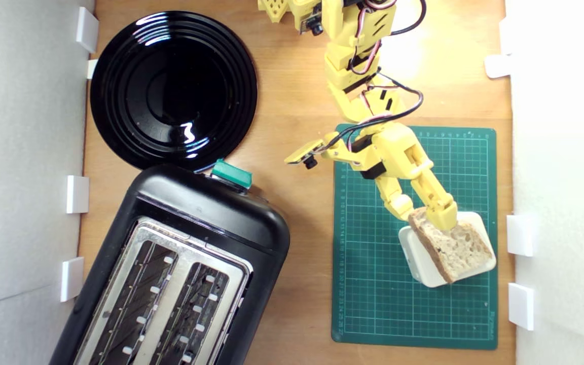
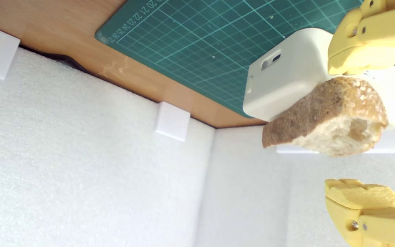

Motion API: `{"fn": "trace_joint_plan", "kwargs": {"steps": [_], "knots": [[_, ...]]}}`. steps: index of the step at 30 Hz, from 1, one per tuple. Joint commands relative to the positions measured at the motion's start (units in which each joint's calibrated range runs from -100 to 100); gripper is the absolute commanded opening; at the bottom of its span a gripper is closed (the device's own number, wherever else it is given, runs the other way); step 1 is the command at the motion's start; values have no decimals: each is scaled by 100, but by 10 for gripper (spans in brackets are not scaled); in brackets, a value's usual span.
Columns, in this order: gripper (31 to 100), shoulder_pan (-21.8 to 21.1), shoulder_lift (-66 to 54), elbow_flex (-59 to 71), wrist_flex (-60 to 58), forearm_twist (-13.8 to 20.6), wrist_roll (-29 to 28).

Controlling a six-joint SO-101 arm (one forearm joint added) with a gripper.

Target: Pick bread and place in toaster

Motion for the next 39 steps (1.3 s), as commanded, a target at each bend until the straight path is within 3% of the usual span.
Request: {"fn": "trace_joint_plan", "kwargs": {"steps": [1, 10, 26, 29, 37, 39], "knots": [[947, -104, 36, -331, -161, -45, 104], [947, -346, 144, -440, -161, -462, 292], [943, -346, 153, -512, -152, -462, 313], [898, -346, 153, -512, -152, -407, 318], [883, -346, 153, -494, -152, -443, 339], [851, -346, 153, -494, -152, -453, 470]]}}
